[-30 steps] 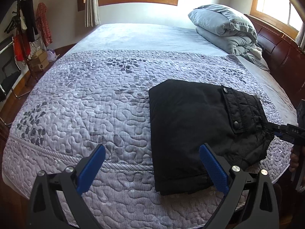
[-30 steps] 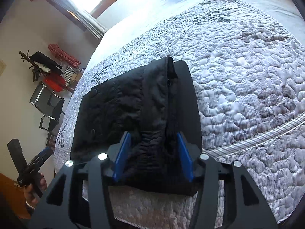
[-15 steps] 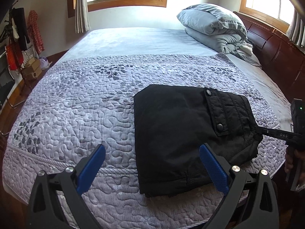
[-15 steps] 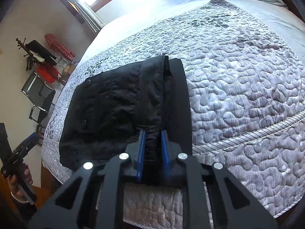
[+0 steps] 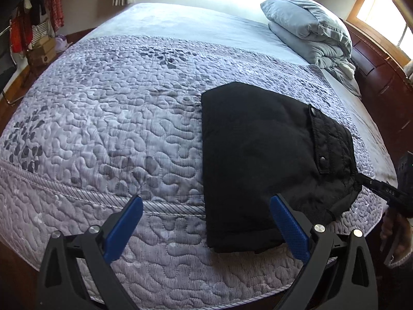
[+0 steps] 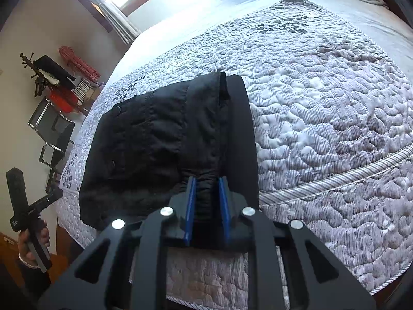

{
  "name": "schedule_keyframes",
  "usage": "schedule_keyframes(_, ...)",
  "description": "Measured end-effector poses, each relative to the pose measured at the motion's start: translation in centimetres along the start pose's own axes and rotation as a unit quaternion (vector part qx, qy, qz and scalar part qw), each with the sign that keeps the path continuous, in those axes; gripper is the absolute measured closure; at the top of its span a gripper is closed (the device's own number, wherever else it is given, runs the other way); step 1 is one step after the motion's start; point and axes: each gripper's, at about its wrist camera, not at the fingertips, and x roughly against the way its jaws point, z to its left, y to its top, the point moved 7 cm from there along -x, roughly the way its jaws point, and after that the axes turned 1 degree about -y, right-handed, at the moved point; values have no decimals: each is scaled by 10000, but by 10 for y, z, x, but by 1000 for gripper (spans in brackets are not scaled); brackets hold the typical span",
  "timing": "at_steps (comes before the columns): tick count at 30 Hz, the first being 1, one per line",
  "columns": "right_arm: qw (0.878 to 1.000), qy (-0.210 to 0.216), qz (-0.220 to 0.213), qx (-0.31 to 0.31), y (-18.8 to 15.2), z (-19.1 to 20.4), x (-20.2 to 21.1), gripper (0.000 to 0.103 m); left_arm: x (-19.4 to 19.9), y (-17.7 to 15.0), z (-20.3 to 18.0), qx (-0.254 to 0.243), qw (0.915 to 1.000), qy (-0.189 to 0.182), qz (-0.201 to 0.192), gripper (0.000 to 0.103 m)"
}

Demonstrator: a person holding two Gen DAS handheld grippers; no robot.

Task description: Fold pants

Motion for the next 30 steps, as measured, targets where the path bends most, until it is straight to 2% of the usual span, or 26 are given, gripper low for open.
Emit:
schedule_keyframes(2, 9994, 310, -99, -76, 2, 4, 9, 73, 1, -1, -13, -33, 9992, -398, 27, 4)
schedule_keyframes(4, 9988, 403, -287, -45, 4, 7, 21, 60, 2, -1, -24, 164, 9939, -1084, 114, 4)
schedule_keyframes(7, 9976, 548, -419, -64, 6, 7, 35, 59, -7, 1, -17, 779, 9828, -1641, 339, 4)
schedule_keyframes(8, 9967, 655, -442, -164, 8, 5, 39, 58, -10, 2, -13, 906, 9802, -1718, 392, 4)
schedule_keyframes(9, 9960, 740, -436, -263, 8, 2, 42, 51, -14, 2, -9, 1031, 9774, -1790, 450, 4)
schedule_keyframes(10, 9950, 831, -410, -362, 9, 0, 43, 37, -19, 2, -6, 1080, 9750, -1869, 536, 4)
schedule_keyframes(11, 9935, 954, -388, -488, 10, -3, 44, 33, -26, 1, -2, 1137, 9727, -1911, 661, 4)
schedule_keyframes(13, 9910, 1137, -356, -616, 10, -7, 45, 31, -38, -1, 3, 1308, 9658, -2070, 854, 4)
schedule_keyframes(16, 9886, 1235, -282, -814, 7, -16, 40, 27, -57, -9, 7, 1704, 9476, -2434, 1173, 4)
schedule_keyframes(20, 9843, 1380, -116, -1091, -1, -28, 31, 26, -73, -16, 5, 1958, 9320, -2719, 1383, 4)
schedule_keyframes(23, 9792, 1599, 1, -1246, -5, -34, 24, 21, -84, -19, 8, 2034, 9303, -2661, 1495, 4)
schedule_keyframes(24, 9783, 1638, 36, -1269, -7, -35, 22, 20, -89, -21, 9, 2112, 9258, -2725, 1549, 4)
schedule_keyframes(26, 9763, 1752, 124, -1267, -9, -35, 17, 18, -97, -24, 7, 2278, 9075, -3097, 1693, 4)
schedule_keyframes(27, 9756, 1771, 136, -1292, -9, -37, 15, 17, -103, -26, 7, 2367, 9025, -3134, 1765, 4)
schedule_keyframes(30, 9716, 1879, 181, -1426, -9, -44, 8, 15, -110, -23, -2, 2224, 9010, -3267, 1789, 4)
